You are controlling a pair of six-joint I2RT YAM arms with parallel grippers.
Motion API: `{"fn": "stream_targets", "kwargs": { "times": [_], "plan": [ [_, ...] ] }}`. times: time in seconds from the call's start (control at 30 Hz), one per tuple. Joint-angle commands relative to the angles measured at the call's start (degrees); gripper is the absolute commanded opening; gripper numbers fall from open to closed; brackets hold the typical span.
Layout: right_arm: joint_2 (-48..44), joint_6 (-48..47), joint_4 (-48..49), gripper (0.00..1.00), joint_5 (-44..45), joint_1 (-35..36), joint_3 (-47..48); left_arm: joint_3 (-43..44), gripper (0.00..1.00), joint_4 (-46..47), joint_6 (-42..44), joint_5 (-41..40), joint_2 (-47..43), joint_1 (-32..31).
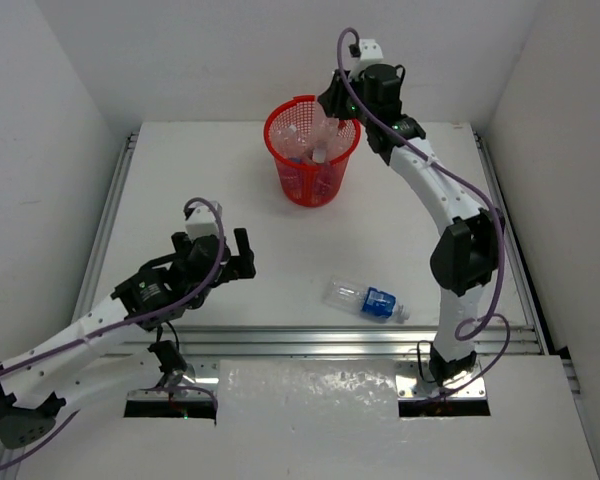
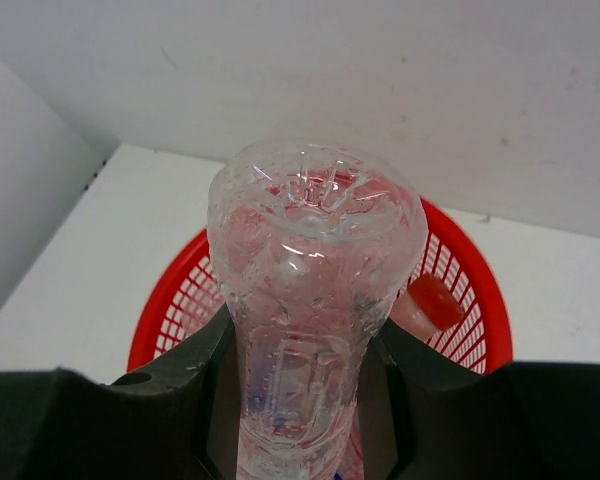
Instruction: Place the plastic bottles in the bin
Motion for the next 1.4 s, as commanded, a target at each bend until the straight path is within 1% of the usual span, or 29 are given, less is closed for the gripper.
{"fn": "stream_targets", "kwargs": {
  "times": [0.0,0.03,0.1,0.13,0.17,0.23,0.3,0.33,0.37,0.4,0.43,0.47,0.53,0.6,0.7,0.8,0.83,0.87,0.9,0.93,0.97,1.0,1.07,1.13,1.2,1.23,1.27,1.33,1.37],
  "plan": [
    [-1.45,-0.7,5.25,0.0,-3.51,-0.06,-0.58,0.32,1.0,1.5,1.34,0.32,0.42,0.81],
    [-1.8,-0.52,5.25,0.0,-3.95,-0.06,-3.63,0.32,1.0,1.67,1.43,0.5,0.42,0.81],
    [-4.7,-1.31,9.9,0.0,-4.83,0.29,-9.17,0.41,1.0,1.59,1.43,0.24,-0.01,0.89],
    [-5.84,-1.92,11.91,0.0,-5.0,0.99,-15.03,0.32,1.0,1.76,1.35,0.15,-0.71,0.9],
    [-7.76,-3.41,15.24,0.0,-5.96,1.26,-17.35,0.06,1.0,1.94,1.61,0.59,-1.16,0.9],
    [-9.27,-4.21,18.34,0.0,-6.59,1.79,-23.4,-0.29,1.0,2.99,2.05,1.29,-2.03,0.9],
    [-10.59,-4.56,21.24,0.03,-7.63,1.97,-25.89,-0.38,1.0,3.26,2.49,1.82,-2.3,0.98],
    [-10.86,-4.65,22.56,0.09,-7.9,2.05,-27.55,-0.38,1.0,3.26,2.49,1.99,-2.22,0.98],
    [-11.03,-4.56,23.18,0.19,-8.08,2.14,-28.09,-0.38,1.0,3.26,2.58,2.08,-2.13,0.98],
    [-11.12,-4.65,23.36,0.53,-7.82,2.4,-28.36,-0.38,1.0,3.26,2.58,2.26,-2.04,0.98],
    [-11.04,-4.56,23.01,0.74,-7.47,2.49,-28.19,-0.38,1.0,3.26,2.66,2.26,-1.95,0.98],
    [-11.04,-4.65,22.83,0.86,-7.12,2.67,-28.1,-0.38,1.0,3.26,2.75,2.35,-1.86,0.98],
    [-11.65,-5.0,23.01,0.89,-7.11,3.28,-28.62,-0.38,1.0,3.26,2.66,2.35,-1.86,0.98],
    [-13.05,-5.27,24.06,0.98,-6.85,3.98,-30.8,-0.38,1.0,3.26,2.66,2.26,-2.04,1.07],
    [-17.44,-4.57,25.64,0.99,-5.62,4.25,-34.06,-0.47,1.0,3.26,2.66,2.17,-2.21,0.98],
    [-21.49,-4.13,23.63,0.99,-2.65,4.25,-34.86,-0.47,1.0,3.26,2.66,2.17,-2.39,0.98],
    [-23.84,-2.73,19.53,0.99,-0.46,4.25,-34.6,-0.47,1.0,3.26,2.49,2.0,-2.39,1.07],
    [-25.17,-1.76,16.27,0.99,4.35,4.25,-34.17,-0.47,1.0,3.43,2.49,2.0,-2.39,1.16],
    [-26.4,-0.97,8.58,0.99,7.53,4.25,-32.86,-0.47,1.0,3.35,2.4,2.0,-2.13,1.07],
    [-29.11,1.13,4.42,0.99,10.7,4.25,-32.15,-0.47,1.0,3.61,2.57,2.78,-1.87,1.16],
    [-30.79,2.19,-0.06,0.99,16.3,4.25,-31.88,-0.56,1.0,4.39,2.92,3.74,-1.51,1.25],
    [-32.64,2.64,-4.89,0.99,17.57,4.08,-33.27,-0.56,1.0,4.75,3.36,4.71,-0.29,1.16],
    [-39.03,2.38,-9.05,0.99,19.24,3.99,-36.77,-0.03,1.0,5.19,2.93,7.09,2.69,1.16],
    [-43.36,3.17,-15.29,0.99,20.13,3.99,-39.51,0.06,1.0,6.24,0.56,10.93,4.98,0.98],
    [-50.21,4.83,-21.69,0.99,23.02,3.73,-44.08,-0.03,1.0,9.05,-1.8,14.46,9.55,0.37],
    [-52.41,6.41,-23.47,0.99,23.82,3.64,-45.83,0.66,1.0,9.75,-3.12,15.0,11.39,-0.94],
    [-57.04,7.73,-25.31,0.99,25.39,3.46,-49.51,1.45,1.0,9.67,-5.05,13.96,15.59,-1.82],
    [-63.29,10.81,-29.1,0.99,28.47,3.29,-54.78,4.09,1.0,9.32,-12.16,11.41,21.74,-4.19],
    [-63.33,11.69,-30.33,0.99,29.09,3.2,-56.12,4.88,1.0,9.58,-15.5,10.62,23.43,-5.25]
  ]
}}
